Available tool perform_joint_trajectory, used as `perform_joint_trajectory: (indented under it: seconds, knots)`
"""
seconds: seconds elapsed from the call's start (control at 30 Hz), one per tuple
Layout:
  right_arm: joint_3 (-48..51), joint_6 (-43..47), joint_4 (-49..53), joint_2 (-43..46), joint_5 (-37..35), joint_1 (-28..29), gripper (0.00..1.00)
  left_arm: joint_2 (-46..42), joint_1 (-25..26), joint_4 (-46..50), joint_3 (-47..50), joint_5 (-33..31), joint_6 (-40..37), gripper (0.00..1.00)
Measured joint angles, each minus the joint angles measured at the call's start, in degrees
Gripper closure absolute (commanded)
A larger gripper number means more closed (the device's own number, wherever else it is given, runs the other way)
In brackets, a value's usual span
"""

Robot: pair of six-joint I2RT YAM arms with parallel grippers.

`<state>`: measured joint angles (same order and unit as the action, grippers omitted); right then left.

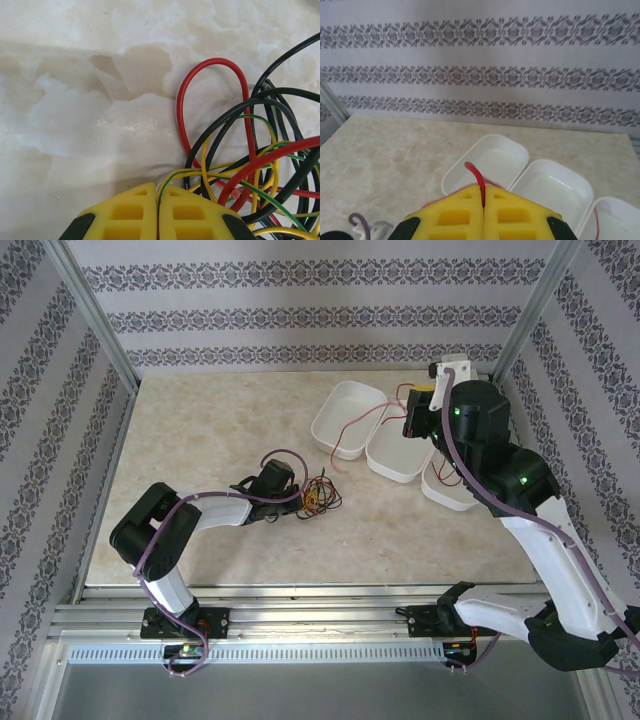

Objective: Untangle the cables

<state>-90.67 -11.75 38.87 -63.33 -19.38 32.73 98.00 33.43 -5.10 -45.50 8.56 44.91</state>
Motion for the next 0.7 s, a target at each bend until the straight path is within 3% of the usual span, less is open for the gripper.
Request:
perform_joint_trajectory:
  seconds: [0.43,0.57,0.7]
  knots:
    - [1.2,3.17,0.52,4.17,-15.5,-0.87,1.0,0.0,0.0,0.0,0.0,-0.02,-0.02,1.0]
    - [3.74,2.97,2.38,5.22,-21.14,-5.14,1.0,0.0,0.0,0.0,0.0,0.0,-0.02,1.0]
    - [8.26,1.86,3.52,7.21,-21.46,-13.14,1.0,0.0,0.0,0.0,0.0,0.0,-0.02,1.0]
